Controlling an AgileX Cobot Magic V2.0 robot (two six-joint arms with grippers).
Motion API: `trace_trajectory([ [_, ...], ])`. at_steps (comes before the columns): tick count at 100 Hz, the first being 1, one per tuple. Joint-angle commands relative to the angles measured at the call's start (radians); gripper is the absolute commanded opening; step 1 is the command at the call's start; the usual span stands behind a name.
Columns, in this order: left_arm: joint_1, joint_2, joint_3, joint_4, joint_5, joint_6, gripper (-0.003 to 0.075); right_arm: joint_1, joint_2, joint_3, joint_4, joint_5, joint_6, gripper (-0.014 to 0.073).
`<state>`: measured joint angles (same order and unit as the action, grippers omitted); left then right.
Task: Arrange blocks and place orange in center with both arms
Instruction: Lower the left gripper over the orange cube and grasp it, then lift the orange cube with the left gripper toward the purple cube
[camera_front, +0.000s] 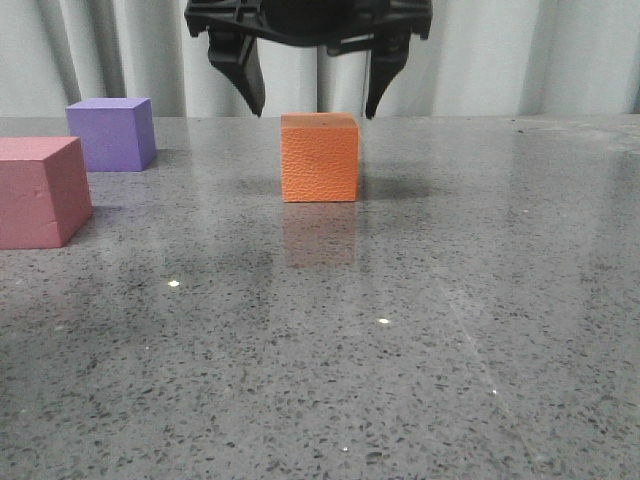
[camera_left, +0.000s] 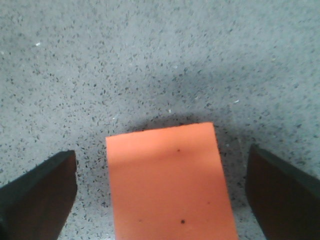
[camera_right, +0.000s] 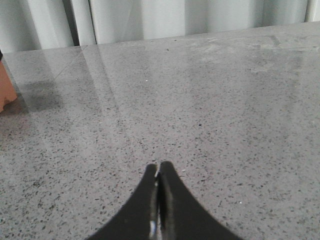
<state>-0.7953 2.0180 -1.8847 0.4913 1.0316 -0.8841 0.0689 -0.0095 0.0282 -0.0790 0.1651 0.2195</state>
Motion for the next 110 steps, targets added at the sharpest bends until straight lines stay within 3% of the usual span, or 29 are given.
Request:
trace_trajectory([
  [1,-0.004,-0.046,-0.03,0.033,-0.015,-0.014,0.065,-0.005,-0.026,-0.014,-0.003,-0.086,-0.009,-0.0067],
  [48,-0.004,-0.013,-0.028,0.034,-0.013,-0.03,0.0647,-0.005,-0.026,-0.014,-0.003,-0.086,-0.009,-0.0067],
  [67,-0.004,-0.005,-0.028,0.026,-0.006,-0.03,0.0585,-0.005,-0.026,-0.014,-0.003,-0.086,-0.009,-0.0067],
  [81,-0.004,-0.005,-0.028,0.026,-0.006,-0.03,0.0447,-0.005,-0.026,-0.014,-0.003,-0.086,-0.009,-0.0067],
  [100,-0.004,-0.005,-0.028,0.022,-0.006,-0.03,0.0147,-0.005,-0.026,-0.014,-0.003,-0.086,-0.009,-0.0067],
  [110,-0.004,-0.011,-0.032,0.022,0.0,-0.002,0.0065,-0.005,-0.026,-0.014,-0.003,-0.086,-0.009,-0.0067],
])
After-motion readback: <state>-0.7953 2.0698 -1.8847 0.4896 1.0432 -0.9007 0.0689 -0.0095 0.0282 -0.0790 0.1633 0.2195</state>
